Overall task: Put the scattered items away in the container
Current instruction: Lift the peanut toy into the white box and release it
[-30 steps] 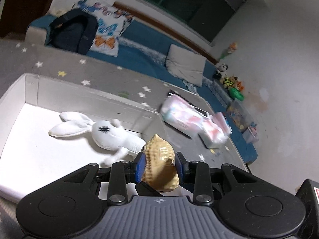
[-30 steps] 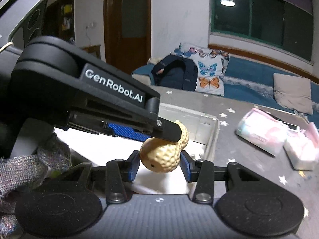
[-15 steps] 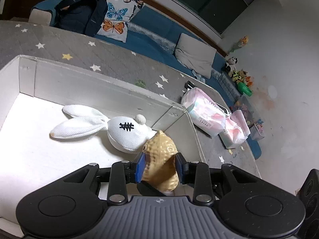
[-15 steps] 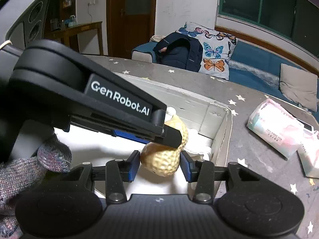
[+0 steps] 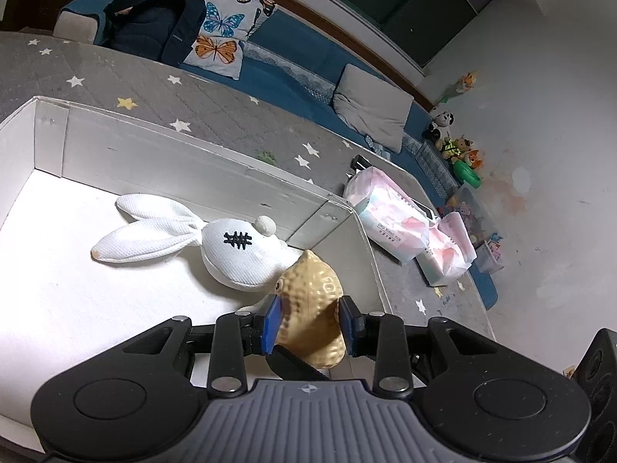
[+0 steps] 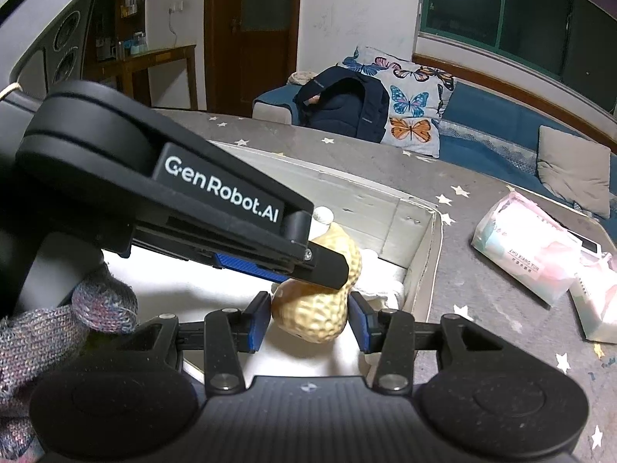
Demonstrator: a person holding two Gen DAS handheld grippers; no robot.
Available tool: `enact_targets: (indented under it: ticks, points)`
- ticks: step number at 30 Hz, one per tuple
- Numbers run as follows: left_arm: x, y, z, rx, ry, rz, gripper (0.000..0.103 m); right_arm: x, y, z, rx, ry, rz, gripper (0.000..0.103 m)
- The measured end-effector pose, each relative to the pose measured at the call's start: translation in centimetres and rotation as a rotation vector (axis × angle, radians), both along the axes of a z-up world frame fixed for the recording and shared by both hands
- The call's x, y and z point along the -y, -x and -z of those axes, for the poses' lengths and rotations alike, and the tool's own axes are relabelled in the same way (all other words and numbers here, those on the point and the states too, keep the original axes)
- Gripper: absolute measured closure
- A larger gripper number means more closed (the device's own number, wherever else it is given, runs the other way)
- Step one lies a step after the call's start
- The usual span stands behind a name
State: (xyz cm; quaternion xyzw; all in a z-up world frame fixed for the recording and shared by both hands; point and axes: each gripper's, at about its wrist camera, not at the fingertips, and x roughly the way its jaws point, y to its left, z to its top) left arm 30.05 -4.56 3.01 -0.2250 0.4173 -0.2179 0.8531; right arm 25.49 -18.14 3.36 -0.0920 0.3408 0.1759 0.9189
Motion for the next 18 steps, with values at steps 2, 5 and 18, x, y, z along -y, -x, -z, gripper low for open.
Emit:
enact_targets:
  ticks: [2, 5, 18]
  points:
    - [-0.01, 0.03, -0.07, 0.0, 0.004, 0.0, 0.068, 0.04, -0.01, -0.02, 0.003, 0.0, 0.001, 0.059]
    - [-0.06, 0.22, -0.17, 0.002, 0.006, 0.002, 0.068, 0.11, 0.12, -0.07, 0.007, -0.002, 0.005, 0.059]
    - [-0.27, 0.78, -0.6, 0.013, 0.014, -0.007, 0.068, 0.57, 0.58, -0.39, 0.022, -0.01, 0.025, 0.059]
